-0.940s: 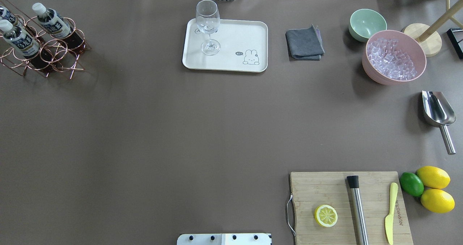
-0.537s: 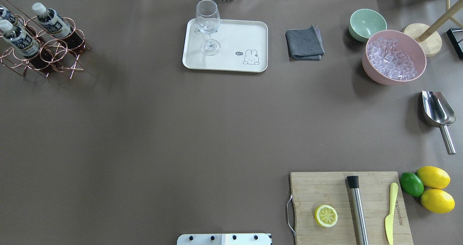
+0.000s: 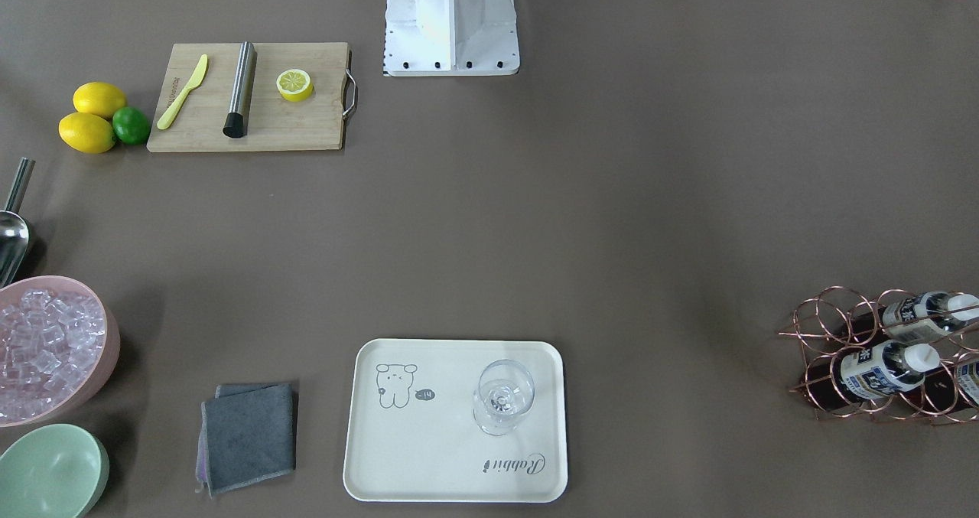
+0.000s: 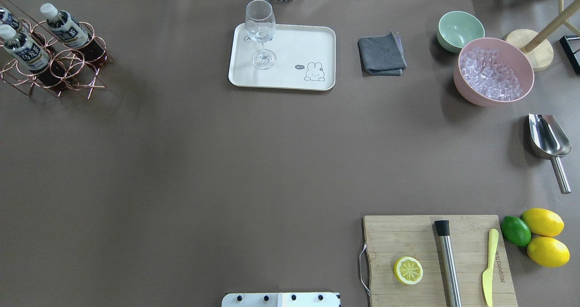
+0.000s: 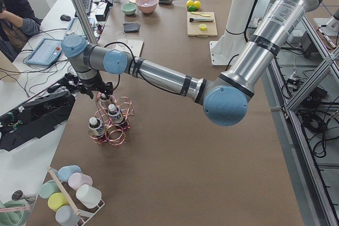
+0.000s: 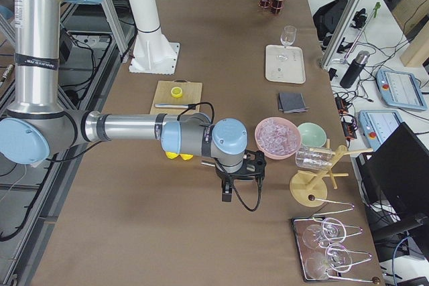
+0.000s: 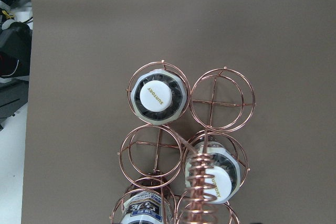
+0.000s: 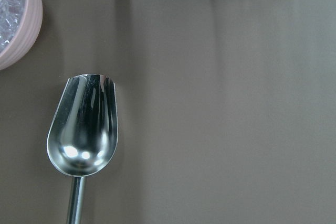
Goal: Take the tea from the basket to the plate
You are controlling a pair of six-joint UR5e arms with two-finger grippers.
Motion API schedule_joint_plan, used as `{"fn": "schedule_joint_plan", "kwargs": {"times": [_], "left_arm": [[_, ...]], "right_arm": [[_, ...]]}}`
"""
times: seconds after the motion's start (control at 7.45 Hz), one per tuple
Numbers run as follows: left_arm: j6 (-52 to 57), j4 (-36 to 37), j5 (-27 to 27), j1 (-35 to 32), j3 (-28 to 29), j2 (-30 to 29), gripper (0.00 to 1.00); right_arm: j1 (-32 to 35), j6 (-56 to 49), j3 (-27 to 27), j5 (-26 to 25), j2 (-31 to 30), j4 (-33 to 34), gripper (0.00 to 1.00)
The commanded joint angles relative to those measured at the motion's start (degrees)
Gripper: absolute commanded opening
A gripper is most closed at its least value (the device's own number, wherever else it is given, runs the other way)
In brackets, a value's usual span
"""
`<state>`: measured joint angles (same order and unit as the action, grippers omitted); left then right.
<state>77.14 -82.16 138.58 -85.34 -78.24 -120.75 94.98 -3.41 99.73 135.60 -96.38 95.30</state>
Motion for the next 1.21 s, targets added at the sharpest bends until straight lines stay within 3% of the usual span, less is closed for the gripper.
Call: {"fn": "schedule_joint_plan", "kwargs": {"times": [0.0, 0.4, 0.81, 1.07], "left_arm": [[-0.15, 0.16, 0.11, -0.09, -1.57, 0.96, 0.0], [-0.5, 3.21, 0.38, -0.53, -5.41, 0.7, 0.0], [-2.68, 14.46, 2.49, -0.01, -19.01, 0.43, 0.0], [-10.31, 15.37, 2.4, 2.52, -25.53, 0.17, 0.0]], "right_arm": [[0.12, -0.11, -0.58, 0.28, 0.23, -0.03, 1.0], [-0.57, -0.54, -0.15, 2.83, 1.19, -0.03, 1.0], [-1.81, 0.16, -5.58, 4.05, 5.21, -7.3, 1.0], [-6.18, 0.25, -4.03, 4.33, 10.23, -7.59, 1.0]]}}
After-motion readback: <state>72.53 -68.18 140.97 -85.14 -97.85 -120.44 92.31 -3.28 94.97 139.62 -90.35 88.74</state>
